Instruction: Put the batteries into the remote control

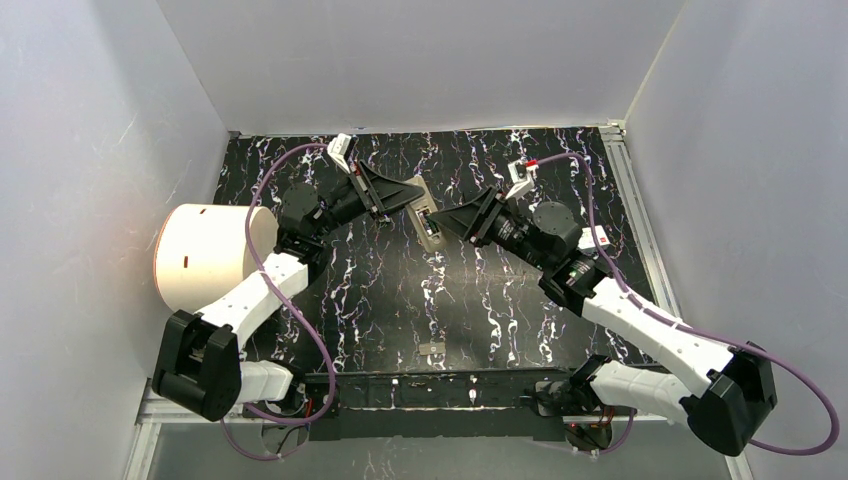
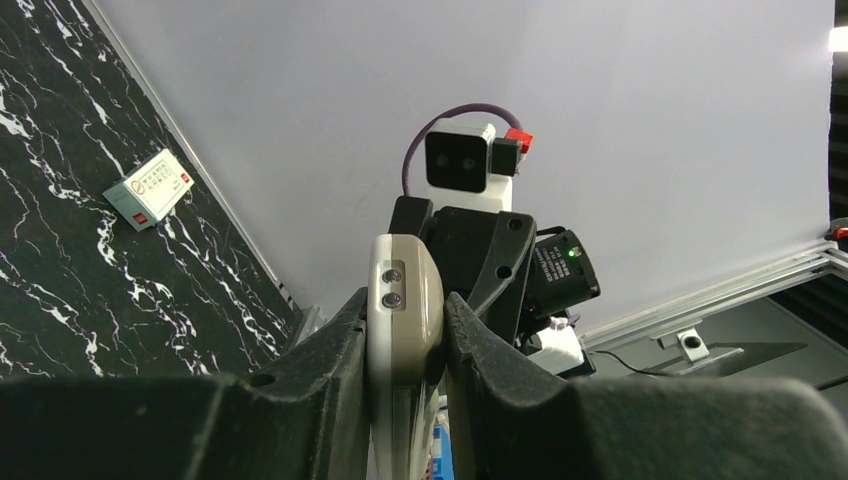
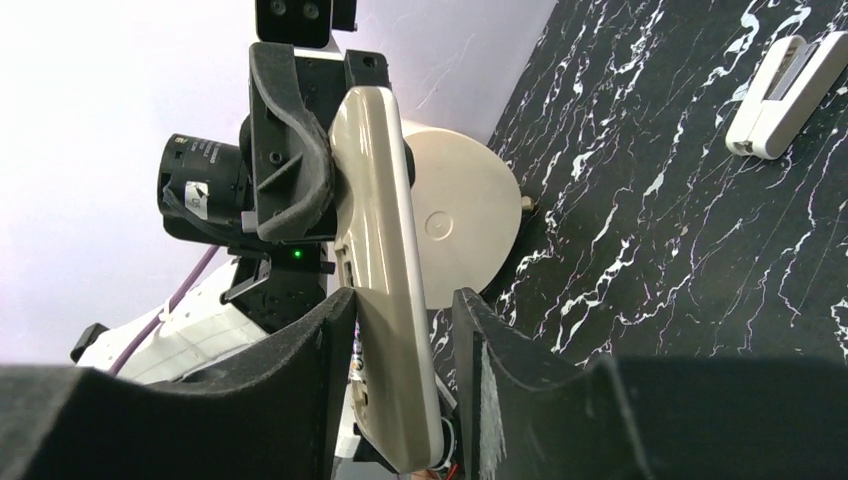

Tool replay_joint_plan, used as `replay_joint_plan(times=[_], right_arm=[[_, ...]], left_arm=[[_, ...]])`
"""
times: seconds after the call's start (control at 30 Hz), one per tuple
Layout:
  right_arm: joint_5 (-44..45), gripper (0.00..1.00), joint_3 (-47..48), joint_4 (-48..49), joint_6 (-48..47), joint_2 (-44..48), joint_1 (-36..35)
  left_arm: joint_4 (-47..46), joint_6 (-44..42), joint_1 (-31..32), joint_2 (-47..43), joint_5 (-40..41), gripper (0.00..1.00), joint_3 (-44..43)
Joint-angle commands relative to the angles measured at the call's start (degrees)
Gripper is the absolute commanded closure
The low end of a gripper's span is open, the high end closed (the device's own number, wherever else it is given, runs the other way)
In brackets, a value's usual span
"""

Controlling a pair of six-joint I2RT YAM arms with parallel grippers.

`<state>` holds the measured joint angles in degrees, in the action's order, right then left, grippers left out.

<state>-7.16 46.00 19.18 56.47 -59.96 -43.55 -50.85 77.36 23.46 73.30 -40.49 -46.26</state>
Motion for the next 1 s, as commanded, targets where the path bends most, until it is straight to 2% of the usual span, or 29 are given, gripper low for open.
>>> replay_joint_plan(times=[0.0, 0.3, 0.47, 0.53, 0.63, 0.7, 0.97], right_arm=[[3.0, 0.53, 4.5, -3.4, -2.1, -1.8, 0.4], [0.9, 0.57, 8.2, -11.6, -13.1, -3.2, 0.4], [-0.7, 0.63, 9.3, -15.9, -18.0, -4.3, 0.3], [-1.6, 0.6, 9.8, -16.0, -17.2, -4.2, 0.4], [-4.3, 0.43, 11.5, -13.4, -11.9, -3.5, 0.4], [-5.9, 0.37, 13.2, -13.1, -9.4, -3.6, 0.4], [-11.1, 0.35, 11.9, -9.8, -5.7, -2.6, 1.2]], left_arm=[[-1.8, -1.0, 0.0, -1.8, -3.5, 1.0, -3.1], [-1.8, 0.6, 0.0, -2.8, -2.8, 1.0, -4.8], [-1.8, 0.9, 0.0, -3.2, -2.7, 1.0, -5.7], [-1.6, 0.7, -0.1, -3.2, -2.8, 1.0, -5.8], [-1.3, 1.0, -0.1, -3.0, -2.7, 1.0, -5.5], [-1.3, 1.0, 0.0, -3.1, -2.8, 1.0, -5.6], [-1.0, 1.0, -0.1, -3.2, -3.4, 1.0, -5.9]])
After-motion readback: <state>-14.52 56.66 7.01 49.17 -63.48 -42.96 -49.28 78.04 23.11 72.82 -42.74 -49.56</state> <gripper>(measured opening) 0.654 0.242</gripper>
